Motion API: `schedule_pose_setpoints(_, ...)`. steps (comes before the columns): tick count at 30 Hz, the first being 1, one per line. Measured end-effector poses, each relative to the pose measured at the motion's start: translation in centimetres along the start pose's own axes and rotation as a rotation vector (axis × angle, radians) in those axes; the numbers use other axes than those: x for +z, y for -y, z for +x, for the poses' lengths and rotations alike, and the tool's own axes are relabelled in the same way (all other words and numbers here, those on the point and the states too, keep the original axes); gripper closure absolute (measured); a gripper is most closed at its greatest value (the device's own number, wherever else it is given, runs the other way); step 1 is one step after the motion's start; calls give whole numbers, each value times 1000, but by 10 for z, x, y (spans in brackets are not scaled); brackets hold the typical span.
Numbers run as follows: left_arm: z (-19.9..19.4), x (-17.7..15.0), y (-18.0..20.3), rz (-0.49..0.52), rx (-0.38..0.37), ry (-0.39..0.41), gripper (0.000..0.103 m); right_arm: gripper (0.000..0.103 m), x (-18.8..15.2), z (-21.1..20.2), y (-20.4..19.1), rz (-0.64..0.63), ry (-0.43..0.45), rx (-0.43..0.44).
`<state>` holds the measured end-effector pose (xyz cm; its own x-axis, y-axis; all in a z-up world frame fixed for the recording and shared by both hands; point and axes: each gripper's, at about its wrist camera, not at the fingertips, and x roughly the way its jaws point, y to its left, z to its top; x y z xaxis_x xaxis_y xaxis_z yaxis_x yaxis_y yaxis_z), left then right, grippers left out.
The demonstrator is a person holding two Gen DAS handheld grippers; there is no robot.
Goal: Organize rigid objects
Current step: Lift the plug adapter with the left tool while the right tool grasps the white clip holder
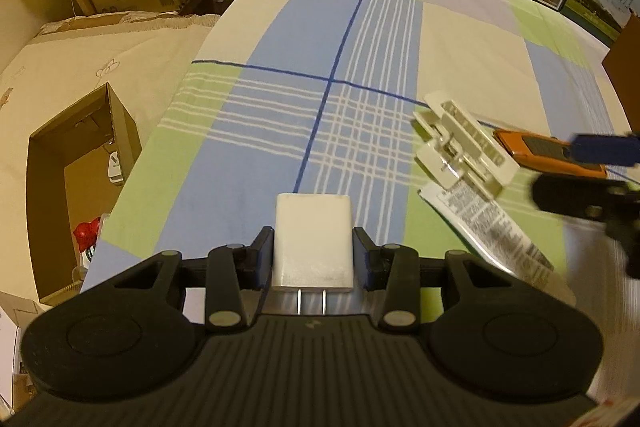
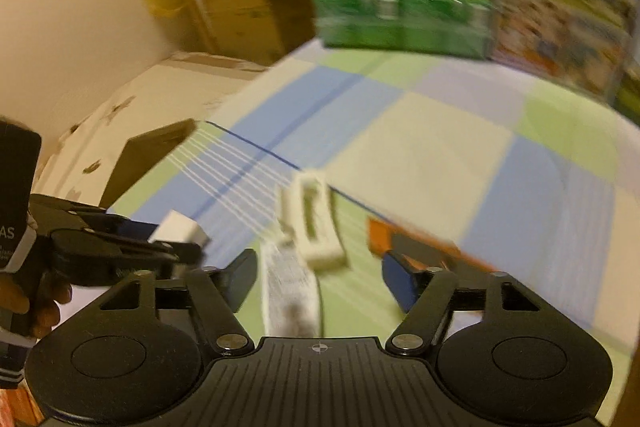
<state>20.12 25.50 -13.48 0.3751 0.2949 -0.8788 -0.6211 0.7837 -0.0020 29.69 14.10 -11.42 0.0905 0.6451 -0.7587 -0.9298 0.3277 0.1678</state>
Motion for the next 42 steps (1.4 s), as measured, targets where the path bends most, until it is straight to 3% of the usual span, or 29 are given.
schedule_pose_setpoints(12,13,21,0,4,-3,7,66,51,17,62,-8,-103,-54,11)
schedule_pose_setpoints(19,19,27,1,16,-3,-1,66,65,21,78,-5,-116,-78,5)
schedule_pose_setpoints(42,-2,11,5,31,-24,16,67,66,10,32,0,-40,-23,-12)
